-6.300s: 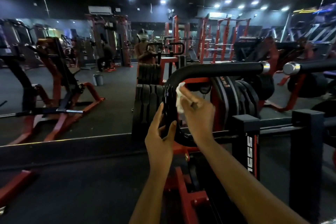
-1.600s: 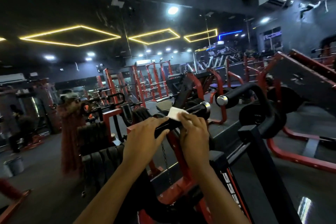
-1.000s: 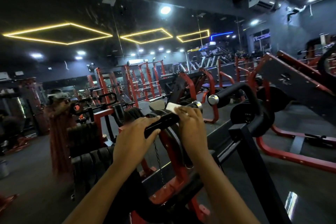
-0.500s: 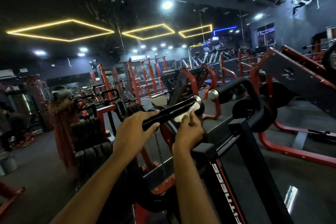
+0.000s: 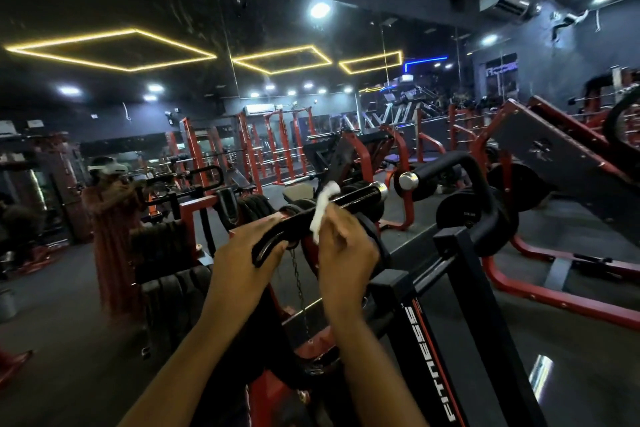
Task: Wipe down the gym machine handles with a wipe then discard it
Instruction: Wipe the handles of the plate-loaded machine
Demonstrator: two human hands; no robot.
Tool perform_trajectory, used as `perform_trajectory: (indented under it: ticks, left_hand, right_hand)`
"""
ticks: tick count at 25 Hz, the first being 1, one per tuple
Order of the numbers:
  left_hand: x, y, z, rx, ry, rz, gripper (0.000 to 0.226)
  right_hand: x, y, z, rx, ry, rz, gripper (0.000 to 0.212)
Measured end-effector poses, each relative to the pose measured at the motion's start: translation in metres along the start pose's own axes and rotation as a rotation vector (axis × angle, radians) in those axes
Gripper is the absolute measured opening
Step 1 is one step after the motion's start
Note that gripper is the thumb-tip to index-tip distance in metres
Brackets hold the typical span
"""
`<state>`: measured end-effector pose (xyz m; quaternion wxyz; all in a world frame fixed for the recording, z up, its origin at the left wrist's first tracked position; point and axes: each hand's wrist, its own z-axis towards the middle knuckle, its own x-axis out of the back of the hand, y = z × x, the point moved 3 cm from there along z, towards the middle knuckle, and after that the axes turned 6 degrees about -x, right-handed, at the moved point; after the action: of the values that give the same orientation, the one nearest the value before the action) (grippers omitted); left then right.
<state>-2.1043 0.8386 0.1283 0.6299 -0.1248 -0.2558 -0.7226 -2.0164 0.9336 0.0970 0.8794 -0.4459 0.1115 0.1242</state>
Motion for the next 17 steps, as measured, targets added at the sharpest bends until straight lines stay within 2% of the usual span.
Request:
perform_trajectory:
  ticks: [2,4,6,7,9,12,17]
  left_hand:
    - [-0.001,0.001,-0.001,0.007,0.035,-0.027,0.034]
    - [-0.004,0.000,-0.003,0.018,0.052,-0.041,0.033]
    - [-0.006,-0.005,-0.004,0.030,0.048,-0.062,0.032]
    - [-0.006,-0.007,-0.004,0.032,0.040,-0.066,0.033]
    - [-0.005,-0.008,-0.003,0.028,0.031,-0.060,0.037]
    - [-0.001,-0.007,0.000,0.010,-0.020,-0.015,0.040]
    - [-0.010,0.015,0.023,-0.077,-0.147,0.113,0.054]
  right_hand:
    - [-0.004,-0.030,0.023,0.268,-0.222,-0.270,0.029]
    - [-0.020,-0.040,0.040,0.542,-0.553,-0.607,0.032]
    - [-0.023,-0.034,0.047,0.715,-0.785,-0.771,0.031]
    - [-0.019,-0.029,0.054,0.746,-0.844,-0.818,0.030]
    - [-0.003,-0.026,0.085,0.667,-0.863,-0.923,0.034]
    - [0.014,-0.021,0.114,0.560,-0.758,-1.058,0.039]
    - [0.005,-0.022,0.076,0.729,-0.849,-0.846,0.034]
